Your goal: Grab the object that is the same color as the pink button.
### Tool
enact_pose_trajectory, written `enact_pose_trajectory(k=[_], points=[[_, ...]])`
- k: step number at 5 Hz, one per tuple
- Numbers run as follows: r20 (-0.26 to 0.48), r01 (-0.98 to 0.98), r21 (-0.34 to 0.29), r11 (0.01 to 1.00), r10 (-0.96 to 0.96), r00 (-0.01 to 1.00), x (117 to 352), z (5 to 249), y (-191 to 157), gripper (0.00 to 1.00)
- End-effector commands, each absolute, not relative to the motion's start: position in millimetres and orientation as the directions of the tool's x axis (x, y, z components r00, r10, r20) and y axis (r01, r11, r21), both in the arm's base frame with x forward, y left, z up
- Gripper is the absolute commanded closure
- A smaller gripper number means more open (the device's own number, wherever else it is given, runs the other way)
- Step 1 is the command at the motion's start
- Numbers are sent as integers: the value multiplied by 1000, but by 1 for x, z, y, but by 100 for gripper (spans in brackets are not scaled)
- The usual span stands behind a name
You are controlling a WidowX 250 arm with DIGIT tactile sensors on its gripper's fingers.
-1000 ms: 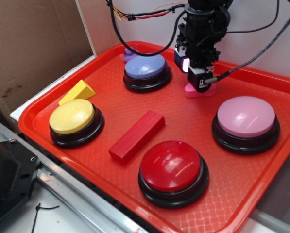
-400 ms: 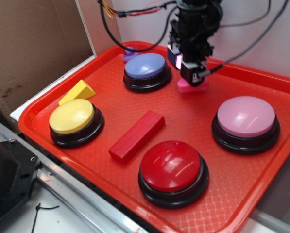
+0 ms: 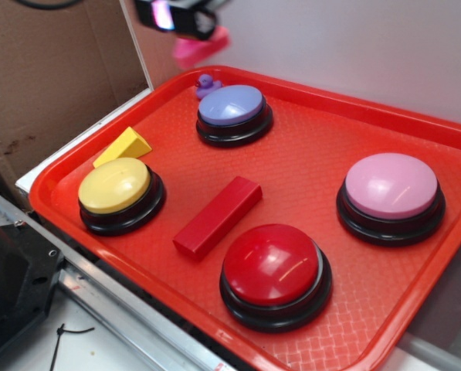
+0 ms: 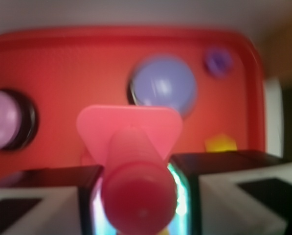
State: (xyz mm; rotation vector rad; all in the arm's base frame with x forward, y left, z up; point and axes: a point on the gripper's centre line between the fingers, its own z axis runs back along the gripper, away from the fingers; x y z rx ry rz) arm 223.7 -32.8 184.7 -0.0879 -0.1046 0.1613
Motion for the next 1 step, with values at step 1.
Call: enact_pose_trajectory(k=[1], points=[[173, -117, 19, 993, 112, 978, 181, 282, -51, 100]])
